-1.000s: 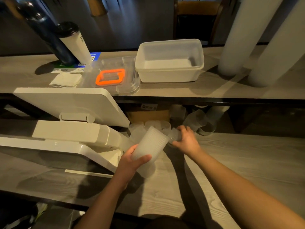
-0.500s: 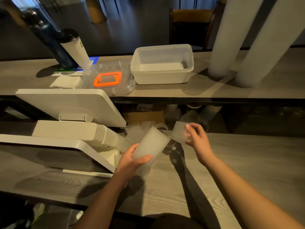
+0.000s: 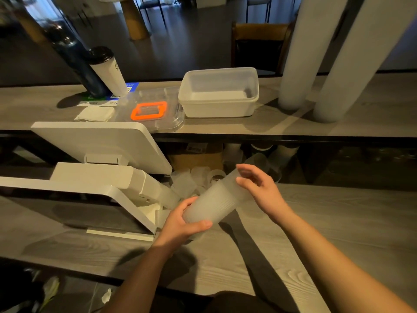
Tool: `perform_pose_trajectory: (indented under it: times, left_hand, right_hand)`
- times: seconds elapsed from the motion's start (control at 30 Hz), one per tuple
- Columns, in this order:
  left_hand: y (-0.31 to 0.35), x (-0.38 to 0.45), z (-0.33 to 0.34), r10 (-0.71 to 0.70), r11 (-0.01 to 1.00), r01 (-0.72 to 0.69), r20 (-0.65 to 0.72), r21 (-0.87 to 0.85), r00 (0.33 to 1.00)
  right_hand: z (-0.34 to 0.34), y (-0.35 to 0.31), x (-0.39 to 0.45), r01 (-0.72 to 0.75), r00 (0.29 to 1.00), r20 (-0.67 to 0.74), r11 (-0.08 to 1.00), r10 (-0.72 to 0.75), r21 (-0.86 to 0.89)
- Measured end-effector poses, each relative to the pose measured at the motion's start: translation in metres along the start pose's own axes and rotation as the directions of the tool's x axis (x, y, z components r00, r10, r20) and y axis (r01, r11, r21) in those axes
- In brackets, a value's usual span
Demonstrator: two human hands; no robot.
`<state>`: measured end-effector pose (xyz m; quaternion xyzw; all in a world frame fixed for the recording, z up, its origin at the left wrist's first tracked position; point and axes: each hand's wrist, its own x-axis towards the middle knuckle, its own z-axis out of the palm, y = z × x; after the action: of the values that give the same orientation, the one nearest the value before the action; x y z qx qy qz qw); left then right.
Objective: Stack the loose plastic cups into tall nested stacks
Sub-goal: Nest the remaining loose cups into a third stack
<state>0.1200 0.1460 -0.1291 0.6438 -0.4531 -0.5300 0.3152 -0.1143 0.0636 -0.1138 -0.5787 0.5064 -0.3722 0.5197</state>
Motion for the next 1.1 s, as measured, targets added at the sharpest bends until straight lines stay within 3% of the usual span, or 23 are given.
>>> perform_pose_trajectory:
  times: [0.2, 0.37, 0.6, 0.7, 0.9, 1.1]
  left_hand:
    - [0.007, -0.008, 0.005, 0.05, 0.999, -0.05, -0.016, 0.015, 0.999]
    - [0.005, -0.011, 0.004, 0.022, 0.999, -0.021, -0.031, 0.038, 0.999]
    - [-0.002, -0.009, -0.009, -0.17, 0.982, 0.159, -0.116, -0.1, 0.979]
    - [-0.005, -0.007, -0.015, -0.159, 0.985, 0.146, -0.137, -0.096, 0.978]
    - [-0.011, 0.002, -0.023, -0.201, 0.974, 0.179, -0.154, -0.142, 0.967]
    - [-0.01, 0.014, -0.033, -0.181, 0.982, 0.169, -0.168, -0.084, 0.969]
  right_hand:
    - [0.012, -0.005, -0.008, -0.013, 0.986, 0.167, 0.994, 0.031, -0.107]
    - [0.023, 0.003, -0.014, -0.163, 0.952, 0.268, 0.986, 0.147, 0.042]
    - [0.035, 0.032, 0.008, -0.283, 0.959, -0.001, 0.955, 0.284, 0.087]
    - [0.038, 0.048, 0.021, -0.332, 0.943, -0.046, 0.942, 0.33, -0.055]
    - [0.05, 0.061, 0.046, -0.321, 0.946, -0.048, 0.909, 0.32, -0.267]
    - [0.069, 0.07, 0.078, -0.301, 0.951, -0.086, 0.827, 0.297, -0.474]
